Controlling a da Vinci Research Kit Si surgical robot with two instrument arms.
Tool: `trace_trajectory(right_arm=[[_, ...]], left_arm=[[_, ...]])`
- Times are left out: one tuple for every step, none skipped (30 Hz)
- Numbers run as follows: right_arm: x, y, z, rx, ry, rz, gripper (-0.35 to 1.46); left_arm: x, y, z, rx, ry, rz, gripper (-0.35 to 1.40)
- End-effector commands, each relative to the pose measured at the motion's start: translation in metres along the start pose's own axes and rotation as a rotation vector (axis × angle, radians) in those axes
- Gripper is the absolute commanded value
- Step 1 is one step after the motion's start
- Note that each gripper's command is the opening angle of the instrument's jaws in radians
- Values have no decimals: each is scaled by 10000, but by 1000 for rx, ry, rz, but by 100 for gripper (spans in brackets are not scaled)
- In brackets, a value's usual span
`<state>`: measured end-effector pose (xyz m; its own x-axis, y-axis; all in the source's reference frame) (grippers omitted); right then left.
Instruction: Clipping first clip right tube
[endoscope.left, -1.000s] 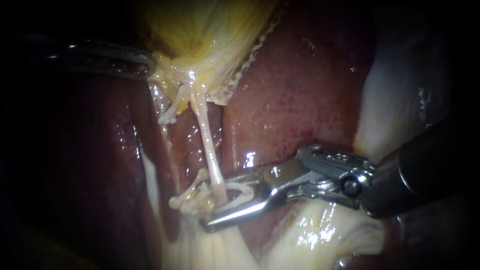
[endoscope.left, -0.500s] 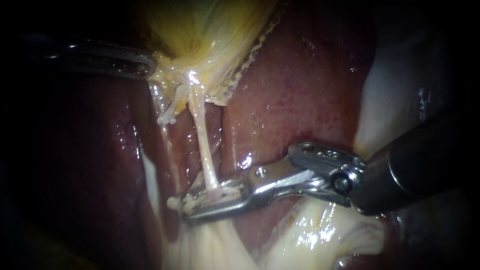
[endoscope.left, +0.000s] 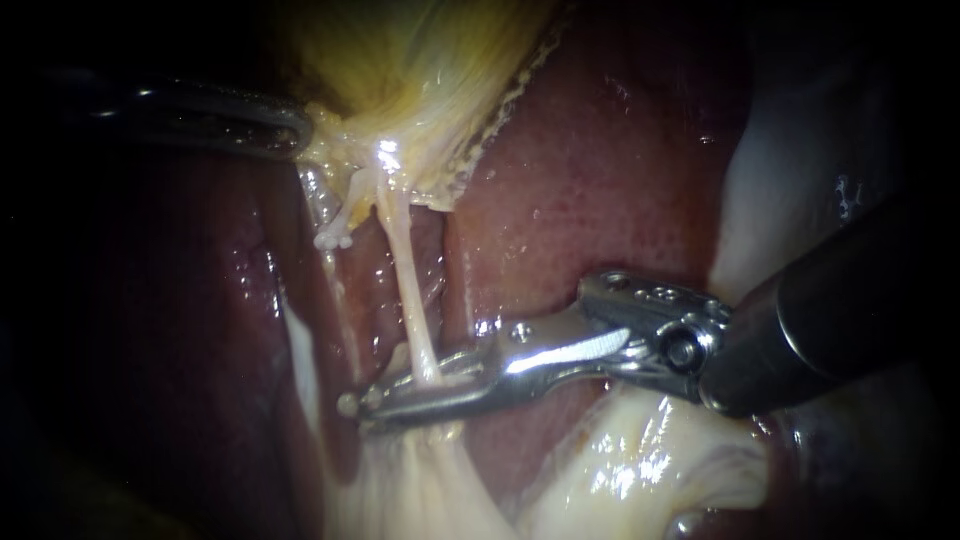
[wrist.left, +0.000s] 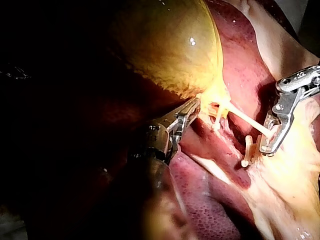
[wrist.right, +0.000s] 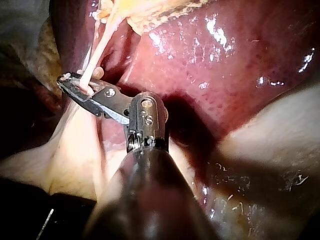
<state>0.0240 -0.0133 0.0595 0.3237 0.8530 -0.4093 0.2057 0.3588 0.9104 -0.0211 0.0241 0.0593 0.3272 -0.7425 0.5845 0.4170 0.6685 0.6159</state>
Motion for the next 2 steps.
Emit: trace_trajectory(right_arm=[[0, 0, 0, 0, 0, 1, -35], [0, 0, 0, 0, 0, 1, -35]], left_arm=[[0, 0, 0, 0, 0, 0, -35], [0, 0, 0, 0, 0, 0, -35]])
